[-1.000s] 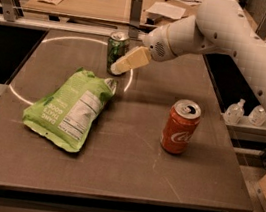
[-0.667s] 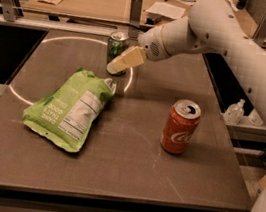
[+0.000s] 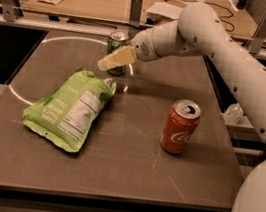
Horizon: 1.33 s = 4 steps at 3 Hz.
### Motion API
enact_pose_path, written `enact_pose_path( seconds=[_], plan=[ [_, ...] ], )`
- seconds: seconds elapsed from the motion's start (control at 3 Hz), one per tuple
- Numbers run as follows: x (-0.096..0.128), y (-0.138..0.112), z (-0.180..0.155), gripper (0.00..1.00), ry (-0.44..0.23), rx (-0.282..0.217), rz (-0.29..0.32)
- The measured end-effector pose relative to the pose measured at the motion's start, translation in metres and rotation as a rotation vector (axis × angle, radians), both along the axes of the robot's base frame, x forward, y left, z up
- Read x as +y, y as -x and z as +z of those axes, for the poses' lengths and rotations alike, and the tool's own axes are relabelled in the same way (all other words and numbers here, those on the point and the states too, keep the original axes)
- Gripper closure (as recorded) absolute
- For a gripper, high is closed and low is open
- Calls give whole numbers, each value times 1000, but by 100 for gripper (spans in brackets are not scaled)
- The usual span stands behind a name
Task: Move coke can near green jalapeno chip bag
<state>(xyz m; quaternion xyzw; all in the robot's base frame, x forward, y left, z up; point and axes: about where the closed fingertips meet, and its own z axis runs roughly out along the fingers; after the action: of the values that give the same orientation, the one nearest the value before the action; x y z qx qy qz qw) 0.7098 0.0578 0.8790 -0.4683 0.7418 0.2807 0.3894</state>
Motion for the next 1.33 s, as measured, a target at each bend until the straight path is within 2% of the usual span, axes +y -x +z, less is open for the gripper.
enact_pose_path(
  seconds=[0.33,0.67,1.0,1.33],
  plan=[
    [14,-1,-5,0,-31,20,0],
    [27,0,-7,16,-65,35,15],
    [37,2,-5,39,-97,36,48],
    [46,5,6,64,-131,17,82]
  ],
)
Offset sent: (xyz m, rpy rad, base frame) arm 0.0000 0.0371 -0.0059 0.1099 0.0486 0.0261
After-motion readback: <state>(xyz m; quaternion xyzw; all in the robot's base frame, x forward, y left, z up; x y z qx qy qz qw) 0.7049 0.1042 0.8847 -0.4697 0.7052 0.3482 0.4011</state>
